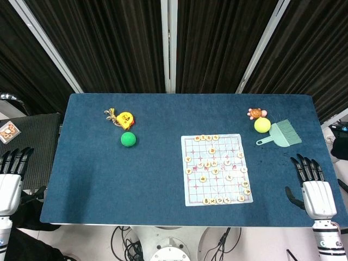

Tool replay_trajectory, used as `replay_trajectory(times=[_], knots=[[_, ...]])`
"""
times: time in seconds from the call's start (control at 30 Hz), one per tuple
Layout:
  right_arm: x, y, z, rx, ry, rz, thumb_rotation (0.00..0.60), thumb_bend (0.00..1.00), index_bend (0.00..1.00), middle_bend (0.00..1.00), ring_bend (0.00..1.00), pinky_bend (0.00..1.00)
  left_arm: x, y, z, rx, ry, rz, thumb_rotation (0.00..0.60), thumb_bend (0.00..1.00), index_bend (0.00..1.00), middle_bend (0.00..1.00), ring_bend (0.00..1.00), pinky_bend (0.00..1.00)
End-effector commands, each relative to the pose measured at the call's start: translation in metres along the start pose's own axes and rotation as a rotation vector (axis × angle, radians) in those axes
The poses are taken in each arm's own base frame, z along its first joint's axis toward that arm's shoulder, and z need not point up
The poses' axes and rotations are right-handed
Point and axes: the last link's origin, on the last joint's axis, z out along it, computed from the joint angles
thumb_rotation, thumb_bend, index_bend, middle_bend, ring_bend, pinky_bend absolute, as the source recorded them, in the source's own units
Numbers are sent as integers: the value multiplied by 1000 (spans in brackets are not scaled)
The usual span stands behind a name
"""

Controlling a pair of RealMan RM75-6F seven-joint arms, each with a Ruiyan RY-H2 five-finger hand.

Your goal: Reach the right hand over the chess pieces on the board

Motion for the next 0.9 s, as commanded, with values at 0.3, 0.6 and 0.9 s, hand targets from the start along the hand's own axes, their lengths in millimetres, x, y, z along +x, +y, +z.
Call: replay_trajectory(times=[0.3, 0.6, 0.9], knots=[[-3, 0, 2, 1, -20, -28, 600, 284, 1, 0, 0, 0, 1, 1, -1, -3, 2, 4, 600, 125, 70, 61, 0, 0], [-28, -6, 6, 23, -152, -125, 600, 284, 146, 0, 0, 0, -2, -1, -6, 10, -4, -3, 600, 124, 70, 61, 0, 0], [-48, -13, 1, 117, -272, -238, 600, 285, 150, 0, 0, 0, -3, -4, -13, 26, 0, 1, 600, 125, 70, 61, 0, 0]])
